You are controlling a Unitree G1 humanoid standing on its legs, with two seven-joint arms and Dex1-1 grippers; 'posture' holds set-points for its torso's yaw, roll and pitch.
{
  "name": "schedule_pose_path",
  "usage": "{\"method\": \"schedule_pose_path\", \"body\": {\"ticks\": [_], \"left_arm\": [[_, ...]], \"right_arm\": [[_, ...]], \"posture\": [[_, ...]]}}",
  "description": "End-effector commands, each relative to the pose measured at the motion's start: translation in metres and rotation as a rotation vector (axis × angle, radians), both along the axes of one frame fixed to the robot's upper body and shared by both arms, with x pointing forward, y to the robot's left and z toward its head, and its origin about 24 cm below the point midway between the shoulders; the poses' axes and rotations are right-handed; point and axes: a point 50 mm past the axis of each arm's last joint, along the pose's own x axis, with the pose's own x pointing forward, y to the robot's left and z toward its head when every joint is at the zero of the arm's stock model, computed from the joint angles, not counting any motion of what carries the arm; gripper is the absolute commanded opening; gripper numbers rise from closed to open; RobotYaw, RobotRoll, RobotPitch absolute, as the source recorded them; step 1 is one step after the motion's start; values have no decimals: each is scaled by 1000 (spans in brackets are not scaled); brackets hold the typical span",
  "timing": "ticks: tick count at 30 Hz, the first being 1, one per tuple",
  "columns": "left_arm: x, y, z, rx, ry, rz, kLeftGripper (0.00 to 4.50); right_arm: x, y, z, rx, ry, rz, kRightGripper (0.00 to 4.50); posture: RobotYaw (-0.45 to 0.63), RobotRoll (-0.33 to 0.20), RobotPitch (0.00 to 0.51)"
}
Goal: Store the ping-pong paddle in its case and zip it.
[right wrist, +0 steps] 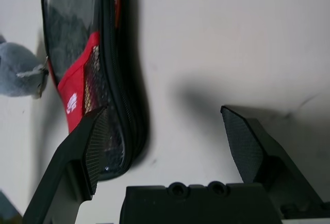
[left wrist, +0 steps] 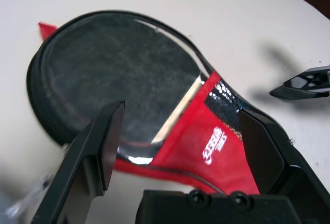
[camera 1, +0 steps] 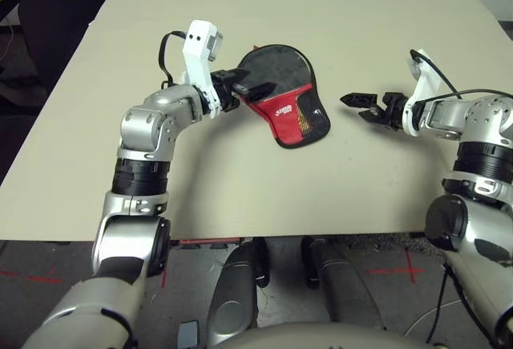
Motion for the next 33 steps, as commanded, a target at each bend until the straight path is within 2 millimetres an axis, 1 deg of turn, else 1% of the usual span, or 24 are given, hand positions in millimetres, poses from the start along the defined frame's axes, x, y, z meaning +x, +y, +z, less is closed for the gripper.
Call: {"method": "schedule_pose_path", "body": {"ticks": [1,4,8,12,18,21,25,28,31,33], "left_arm": [[-4,2,-4,-1,20,6,4500],[-4,0,-3,-2,18,7,4500],[-3,-2,-3,-10,11,7,4500],[-2,-3,-3,-19,9,14,4500],[-2,-4,-2,-24,3,20,4500],[-3,-4,-2,-28,2,27,4500],[-4,-3,-2,-27,6,29,4500],[-4,-1,-5,-25,17,37,4500],[-4,4,-7,-26,35,49,4500],[-4,8,-7,-22,36,58,4500]], "right_arm": [[-10,24,-13,32,92,164,4479],[-10,34,-15,33,103,209,4479],[-8,48,-15,24,116,242,4479],[-1,65,-14,31,118,263,4479],[6,89,-19,49,125,288,4479],[7,95,-23,51,127,294,4479],[8,94,-29,26,159,282,4479],[8,90,-34,18,181,250,3905],[7,84,-36,24,214,233,2974],[7,80,-38,15,231,214,2272]], "posture": [[9,0,266],[6,0,267],[6,0,255],[10,0,259],[35,0,257],[45,0,261],[52,0,261],[51,0,265],[57,0,266],[56,0,266]]}}
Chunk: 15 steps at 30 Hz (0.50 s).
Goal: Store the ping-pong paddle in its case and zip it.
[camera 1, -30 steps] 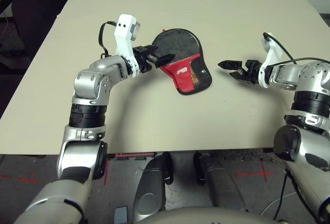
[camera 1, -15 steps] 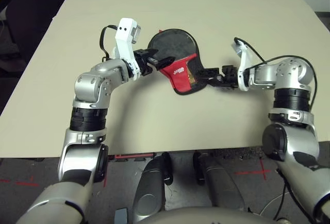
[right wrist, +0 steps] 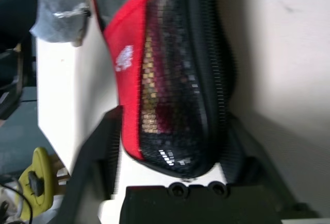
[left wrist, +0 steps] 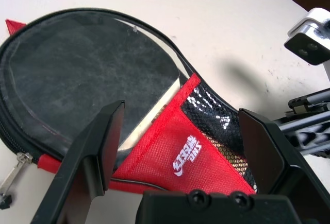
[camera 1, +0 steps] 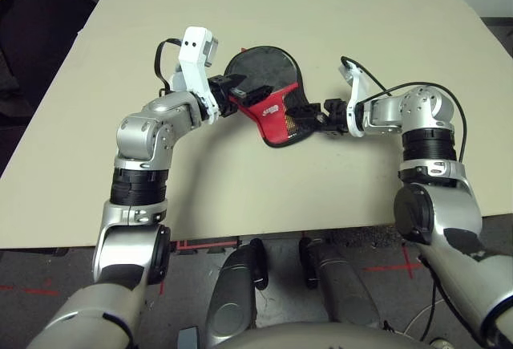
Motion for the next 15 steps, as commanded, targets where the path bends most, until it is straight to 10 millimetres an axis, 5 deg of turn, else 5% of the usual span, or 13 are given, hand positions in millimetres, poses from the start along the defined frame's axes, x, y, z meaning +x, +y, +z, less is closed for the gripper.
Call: {"method": "schedule_pose_path", "body": {"ticks": [1,7,12,15], "left_arm": [[-1,11,-4,1,23,27,4500],[1,15,-2,-10,20,43,4500],[1,13,-3,-9,23,41,4500],[-1,11,-7,-12,30,39,4500]], "right_arm": [[-7,-2,-21,-46,119,-3,1999],[-12,3,-14,-28,132,23,135],[-26,5,-20,-9,116,95,34],[-54,-6,-31,-16,86,211,34]], "posture": [[51,0,264],[42,0,271],[36,0,278],[38,0,272]]}}
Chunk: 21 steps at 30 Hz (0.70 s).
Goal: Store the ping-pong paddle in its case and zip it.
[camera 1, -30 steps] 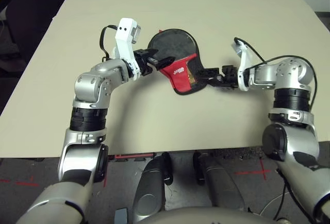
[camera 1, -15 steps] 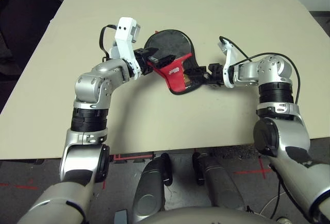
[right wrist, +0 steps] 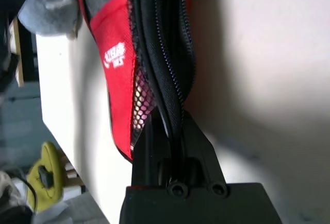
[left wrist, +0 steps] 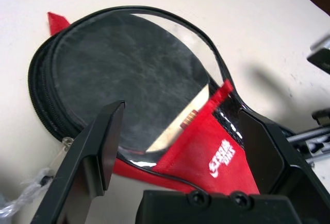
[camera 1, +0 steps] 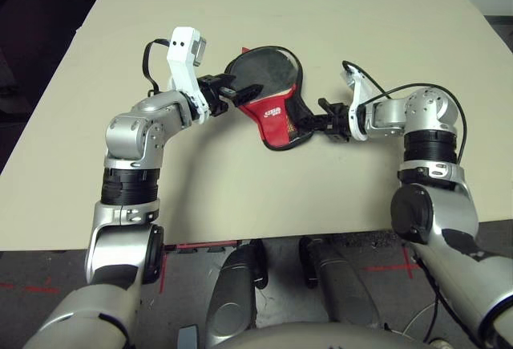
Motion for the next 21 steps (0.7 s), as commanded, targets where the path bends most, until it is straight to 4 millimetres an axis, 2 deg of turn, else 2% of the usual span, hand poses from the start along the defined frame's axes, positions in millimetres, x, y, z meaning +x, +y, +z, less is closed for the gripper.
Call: {"method": "schedule_pose_path", "body": {"ticks": [1,3,5,10,15,21], "left_arm": [[-3,0,-8,-10,26,3,4500],[-3,2,-10,-6,28,7,4500],[-4,2,-10,-9,30,11,4500],[-6,4,-14,1,40,8,4500],[-6,3,-17,3,48,1,4500],[-5,-5,-20,17,47,-25,4500]], "right_arm": [[-43,-3,-24,-42,53,207,34],[-64,-13,-27,-53,70,275,34],[-76,-19,-26,-59,86,301,34],[-113,-30,-30,-80,126,276,34],[-126,-32,-39,-97,125,210,34],[-128,-33,-37,-129,93,162,34]], "posture": [[36,0,273],[31,0,271],[25,0,282],[3,0,274],[-13,0,273],[-31,0,246]]}}
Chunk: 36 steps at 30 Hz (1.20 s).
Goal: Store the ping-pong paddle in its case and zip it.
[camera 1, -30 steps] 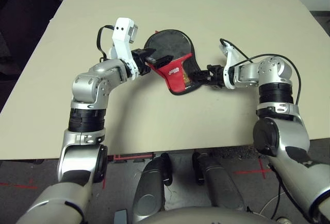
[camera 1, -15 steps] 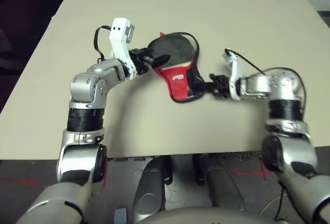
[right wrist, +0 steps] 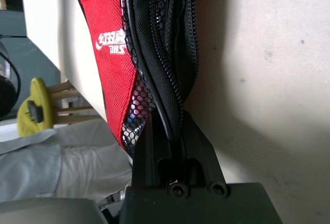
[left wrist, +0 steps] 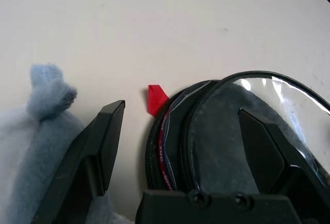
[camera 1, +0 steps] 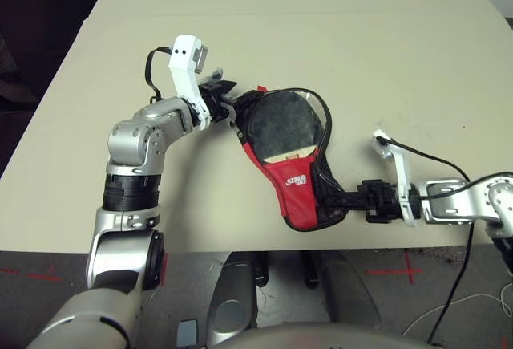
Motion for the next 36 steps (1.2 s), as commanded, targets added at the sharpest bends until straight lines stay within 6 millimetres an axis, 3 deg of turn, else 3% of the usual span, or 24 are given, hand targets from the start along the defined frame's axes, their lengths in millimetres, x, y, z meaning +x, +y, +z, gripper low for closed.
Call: {"method": "schedule_pose_path", "body": {"ticks": [1,8,9,12,17,19,22,29,36], "left_arm": [[-2,-5,-9,11,23,-18,4500],[-3,-8,-9,11,18,-34,4500],[-3,-8,-9,14,17,-34,4500],[-1,-6,-5,24,3,-32,4500],[3,4,6,49,-36,-13,4500],[4,7,10,67,-50,-9,4500],[7,14,17,108,-69,-5,4500],[12,40,27,263,-117,30,4500],[10,57,31,384,-158,83,4500]], "right_arm": [[-12,1,-11,-69,42,26,34],[-12,-9,-1,-159,-16,13,34],[-10,-11,2,-174,-32,1,677],[-4,-19,11,-214,-64,-9,1554],[13,-36,55,-259,-151,79,3119],[26,-34,71,-287,-229,73,3700],[51,-16,88,-303,-394,90,4472],[81,36,72,-490,-649,319,4472],[89,52,53,-525,-707,447,4472]], "posture": [[-31,0,243],[-46,0,237],[-47,0,237],[-46,0,235],[-53,0,233],[-59,0,231],[-65,0,224],[-53,0,220],[-26,0,231]]}}
